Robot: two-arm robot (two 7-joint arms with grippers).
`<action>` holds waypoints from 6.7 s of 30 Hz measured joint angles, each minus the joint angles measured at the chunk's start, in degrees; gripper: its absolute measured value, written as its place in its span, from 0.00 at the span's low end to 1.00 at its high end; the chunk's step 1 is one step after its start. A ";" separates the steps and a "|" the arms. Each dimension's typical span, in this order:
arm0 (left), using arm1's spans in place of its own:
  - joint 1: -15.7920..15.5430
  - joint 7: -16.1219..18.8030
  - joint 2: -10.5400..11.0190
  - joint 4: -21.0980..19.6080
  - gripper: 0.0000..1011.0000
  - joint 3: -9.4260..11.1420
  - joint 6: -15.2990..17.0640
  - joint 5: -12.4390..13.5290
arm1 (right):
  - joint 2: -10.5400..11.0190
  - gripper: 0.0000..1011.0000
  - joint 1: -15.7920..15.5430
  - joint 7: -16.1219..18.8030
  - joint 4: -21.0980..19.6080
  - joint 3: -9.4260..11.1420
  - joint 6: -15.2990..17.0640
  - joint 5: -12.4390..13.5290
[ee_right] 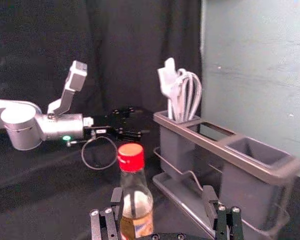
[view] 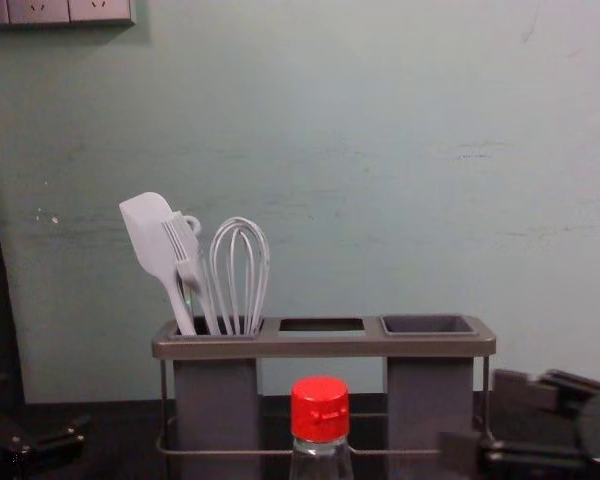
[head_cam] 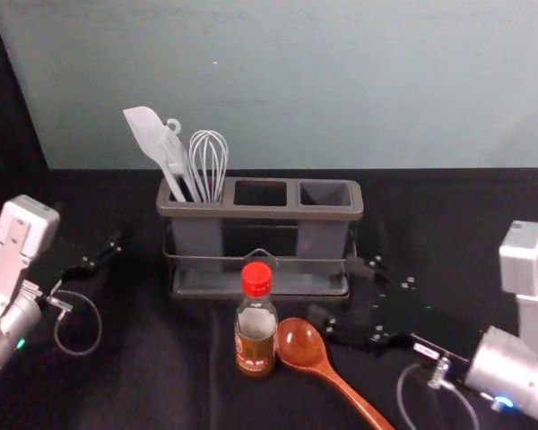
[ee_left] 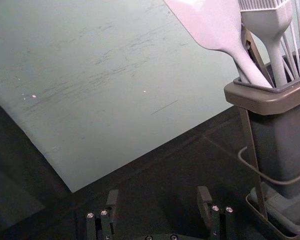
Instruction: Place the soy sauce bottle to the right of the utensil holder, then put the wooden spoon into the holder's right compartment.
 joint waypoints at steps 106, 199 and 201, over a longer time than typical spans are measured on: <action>0.00 0.00 0.00 0.00 1.00 0.00 0.00 0.00 | 3.68 0.39 -5.60 -3.24 -10.39 5.30 3.63 -1.26; 0.00 0.00 0.00 0.00 1.00 0.00 0.00 0.00 | -10.62 0.54 14.25 -5.76 16.81 6.26 7.88 -6.93; 0.00 0.00 0.00 0.00 1.00 0.00 0.00 0.00 | -10.62 0.62 14.24 -5.77 16.79 6.28 7.89 -6.92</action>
